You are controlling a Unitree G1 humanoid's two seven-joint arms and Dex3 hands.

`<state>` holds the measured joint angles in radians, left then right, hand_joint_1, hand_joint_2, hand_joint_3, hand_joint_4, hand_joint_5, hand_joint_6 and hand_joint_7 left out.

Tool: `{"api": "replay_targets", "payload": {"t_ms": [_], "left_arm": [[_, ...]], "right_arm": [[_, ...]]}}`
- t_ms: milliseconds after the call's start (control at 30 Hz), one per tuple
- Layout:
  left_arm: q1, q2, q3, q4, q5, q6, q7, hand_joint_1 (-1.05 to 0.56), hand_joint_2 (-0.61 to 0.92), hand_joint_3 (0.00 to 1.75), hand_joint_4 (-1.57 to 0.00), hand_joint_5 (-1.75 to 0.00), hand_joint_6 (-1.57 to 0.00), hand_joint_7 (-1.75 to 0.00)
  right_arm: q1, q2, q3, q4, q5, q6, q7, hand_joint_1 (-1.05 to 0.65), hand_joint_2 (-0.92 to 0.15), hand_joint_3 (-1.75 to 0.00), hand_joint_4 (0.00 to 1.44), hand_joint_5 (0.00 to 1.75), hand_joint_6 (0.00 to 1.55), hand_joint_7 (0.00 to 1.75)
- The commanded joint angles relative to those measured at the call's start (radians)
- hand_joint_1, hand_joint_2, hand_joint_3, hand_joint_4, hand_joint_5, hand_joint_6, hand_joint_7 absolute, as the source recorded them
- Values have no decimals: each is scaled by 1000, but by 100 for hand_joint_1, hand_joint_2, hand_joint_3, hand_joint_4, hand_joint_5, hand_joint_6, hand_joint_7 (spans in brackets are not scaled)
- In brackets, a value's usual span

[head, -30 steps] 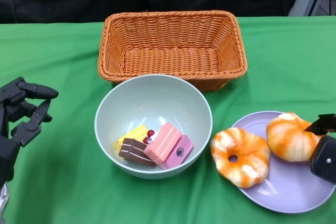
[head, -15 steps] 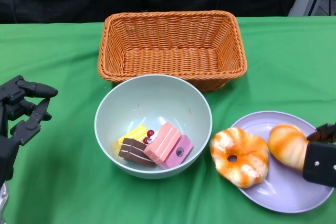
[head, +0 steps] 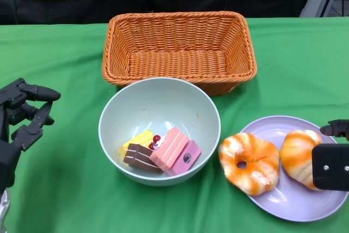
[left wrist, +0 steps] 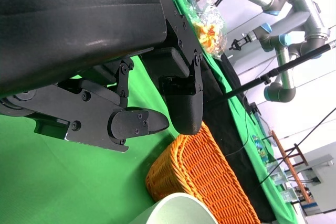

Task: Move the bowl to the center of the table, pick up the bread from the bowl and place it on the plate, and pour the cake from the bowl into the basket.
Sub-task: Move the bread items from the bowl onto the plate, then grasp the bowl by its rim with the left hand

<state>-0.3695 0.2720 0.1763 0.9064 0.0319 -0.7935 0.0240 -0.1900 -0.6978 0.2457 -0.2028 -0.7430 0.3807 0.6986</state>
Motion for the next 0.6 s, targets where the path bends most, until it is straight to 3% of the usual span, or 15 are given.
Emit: {"api": "replay_targets", "payload": {"t_ms": [33, 200, 267, 367, 433, 500, 600], "left_arm": [[-2, 8, -1, -5, 7, -1, 14, -13, 92, 42, -73, -142, -76, -102], [-1, 9, -4, -6, 7, -1, 16, -13, 92, 42, -73, -143, -75, -103], [2, 10, -5, -9, 8, -6, 16, -14, 92, 42, -73, -143, -76, -104], [6, 11, -8, -13, 12, -7, 20, -15, 92, 42, -74, -143, -77, -104], [9, 11, -9, -17, 16, -5, 23, -15, 92, 42, -74, -143, -76, -105], [11, 7, -8, -21, 7, -1, 16, -14, 92, 42, -74, -143, -76, -106], [11, 5, -8, -20, 0, -4, 9, -14, 92, 42, -74, -143, -76, -107]], "right_arm": [[5, -38, -19, -37, -2, 11, 33, -61, -88, 0, 48, 1, 23, 1], [7, -42, -21, -46, -2, 15, 40, -62, -88, 0, 48, 1, 23, 0], [25, -1, -131, -166, 128, 63, 73, -61, -89, 0, 50, 2, 25, 1], [33, 1, -206, -245, 247, 85, 110, -60, -89, 0, 52, 2, 27, 2], [32, -15, -239, -272, 317, 80, 137, -66, -91, -3, 50, 1, 24, 1], [12, -3, -318, -273, 492, 106, 212, -66, -92, -4, 42, 1, 19, 0], [-5, -3, -379, -262, 653, 135, 254, -66, -92, -4, 37, 0, 17, 0]]}}
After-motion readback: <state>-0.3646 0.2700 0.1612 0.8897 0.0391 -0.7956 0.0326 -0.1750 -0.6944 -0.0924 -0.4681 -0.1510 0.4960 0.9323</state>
